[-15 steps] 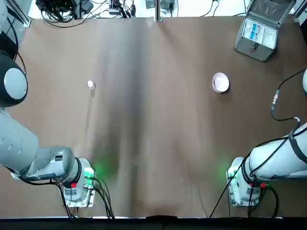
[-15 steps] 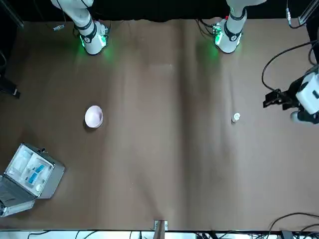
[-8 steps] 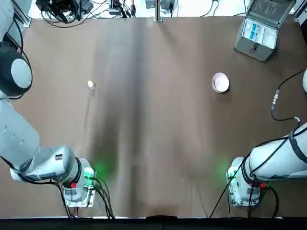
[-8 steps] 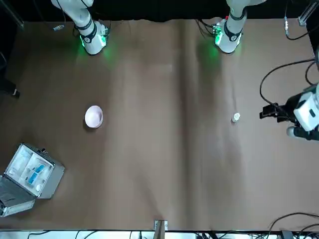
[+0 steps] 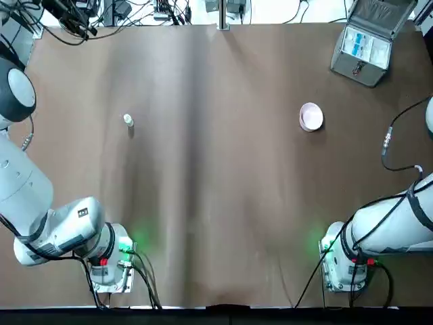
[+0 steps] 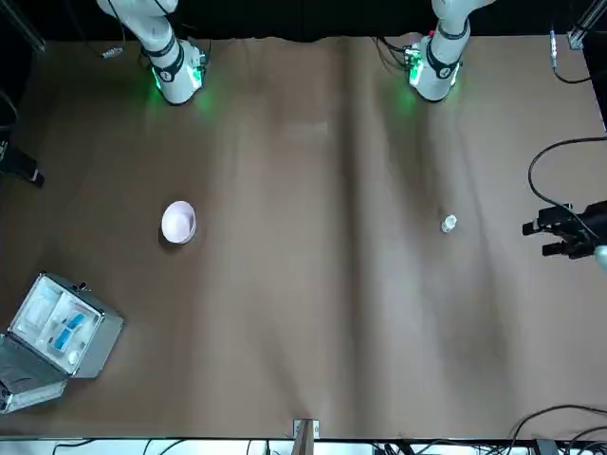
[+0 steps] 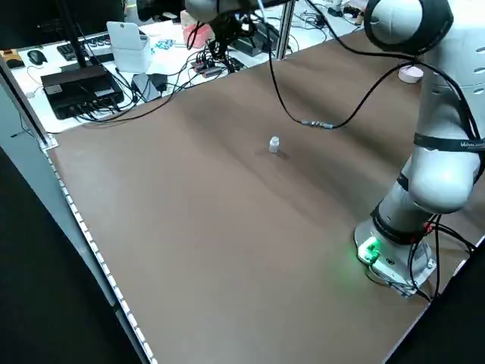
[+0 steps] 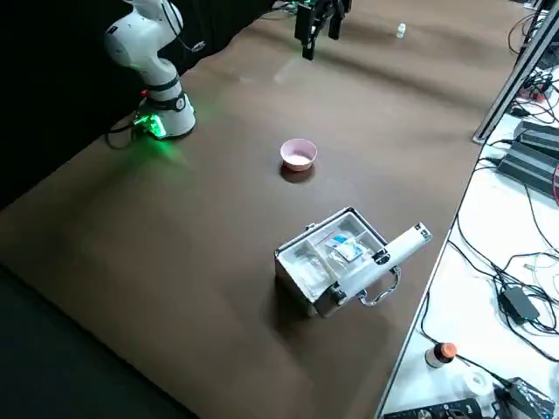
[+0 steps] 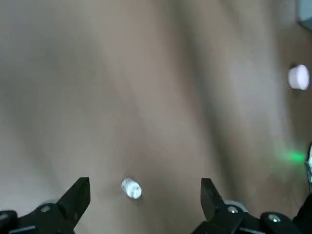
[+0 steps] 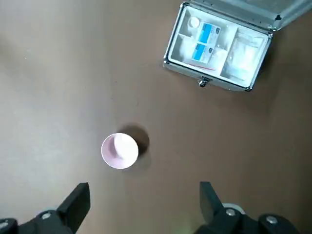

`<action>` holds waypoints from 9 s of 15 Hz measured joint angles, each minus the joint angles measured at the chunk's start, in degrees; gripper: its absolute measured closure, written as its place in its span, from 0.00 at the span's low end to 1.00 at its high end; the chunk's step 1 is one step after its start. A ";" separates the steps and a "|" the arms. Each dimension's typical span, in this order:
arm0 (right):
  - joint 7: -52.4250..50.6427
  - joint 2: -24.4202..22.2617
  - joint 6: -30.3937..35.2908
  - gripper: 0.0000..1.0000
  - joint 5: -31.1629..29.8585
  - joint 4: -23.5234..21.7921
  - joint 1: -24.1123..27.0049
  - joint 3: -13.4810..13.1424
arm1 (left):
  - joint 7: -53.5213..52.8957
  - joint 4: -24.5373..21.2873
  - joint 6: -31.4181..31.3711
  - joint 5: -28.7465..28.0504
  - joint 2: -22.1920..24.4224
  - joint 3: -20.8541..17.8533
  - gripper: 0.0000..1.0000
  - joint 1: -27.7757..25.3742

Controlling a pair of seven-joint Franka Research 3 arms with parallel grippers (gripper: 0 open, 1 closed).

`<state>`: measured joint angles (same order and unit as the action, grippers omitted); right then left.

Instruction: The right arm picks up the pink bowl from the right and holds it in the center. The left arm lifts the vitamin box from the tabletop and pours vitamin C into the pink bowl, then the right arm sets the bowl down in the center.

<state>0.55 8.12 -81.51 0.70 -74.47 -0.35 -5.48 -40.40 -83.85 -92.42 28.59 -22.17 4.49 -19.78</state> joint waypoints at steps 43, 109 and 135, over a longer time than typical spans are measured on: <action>-0.46 9.10 -25.20 0.09 6.98 -36.05 0.16 0.01 | -113.60 -1.84 15.56 13.78 -36.79 1.00 0.00 -11.29; 23.00 17.60 -9.68 0.97 11.38 -18.67 -14.75 0.63 | -90.81 2.35 -44.51 15.36 -34.15 45.51 0.64 9.88; 58.50 25.15 -10.28 0.97 36.41 -5.28 -29.97 0.49 | -75.69 3.24 -55.74 -2.86 -23.79 40.92 0.64 22.58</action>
<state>59.05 33.27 -91.78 37.10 -79.75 -30.32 -4.99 -116.09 -80.60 -148.16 25.73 -45.96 45.41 2.80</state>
